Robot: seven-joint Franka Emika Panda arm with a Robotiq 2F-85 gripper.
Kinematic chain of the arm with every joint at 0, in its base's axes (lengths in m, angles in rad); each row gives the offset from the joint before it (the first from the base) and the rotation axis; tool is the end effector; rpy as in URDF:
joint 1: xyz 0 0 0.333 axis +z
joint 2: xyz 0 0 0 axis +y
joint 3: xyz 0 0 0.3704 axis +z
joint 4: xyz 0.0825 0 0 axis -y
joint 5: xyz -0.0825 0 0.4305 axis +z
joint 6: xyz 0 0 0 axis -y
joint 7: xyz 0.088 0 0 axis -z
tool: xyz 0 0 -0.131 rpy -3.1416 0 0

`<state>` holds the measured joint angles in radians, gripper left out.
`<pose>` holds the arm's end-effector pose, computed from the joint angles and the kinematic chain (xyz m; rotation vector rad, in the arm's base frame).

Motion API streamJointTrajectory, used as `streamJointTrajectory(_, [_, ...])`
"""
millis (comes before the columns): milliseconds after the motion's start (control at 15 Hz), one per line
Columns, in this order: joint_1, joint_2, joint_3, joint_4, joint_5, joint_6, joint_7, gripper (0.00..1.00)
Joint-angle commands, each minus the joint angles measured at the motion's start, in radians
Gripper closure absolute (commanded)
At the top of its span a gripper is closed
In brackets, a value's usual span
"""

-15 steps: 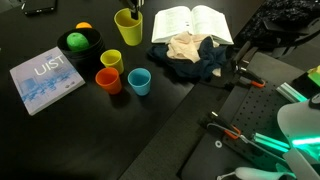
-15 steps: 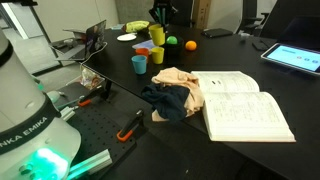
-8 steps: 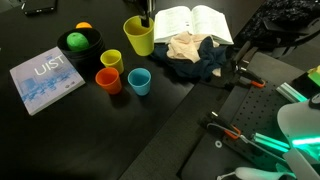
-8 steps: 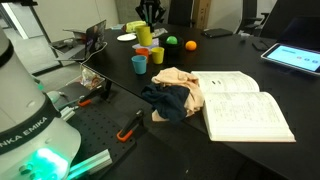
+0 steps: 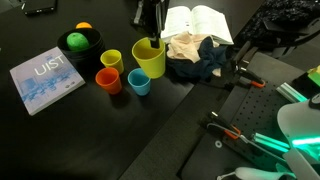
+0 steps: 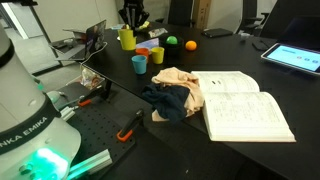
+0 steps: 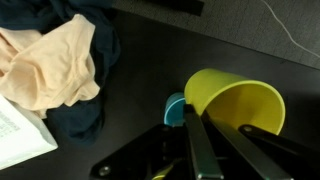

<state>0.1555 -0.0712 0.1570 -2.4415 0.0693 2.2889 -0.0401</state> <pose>0.4677 0.1537 0.3191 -3.0751 -0.4711 0.1347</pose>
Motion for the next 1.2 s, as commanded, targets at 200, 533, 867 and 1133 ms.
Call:
streamJointTrajectory(200, [0.06, -0.05, 0.032, -0.05, 0.154, 0.047, -0.047, 0.99])
streamJointTrajectory(533, [0.08, -0.027, 0.036, -0.059, 0.203, 0.192, -0.11, 0.99])
streamJointTrajectory(867, [0.085, 0.003, 0.034, -0.087, 0.211, 0.324, -0.174, 0.99])
streamJointTrajectory(1133, [0.084, 0.058, 0.037, -0.103, 0.226, 0.418, -0.23, 0.99])
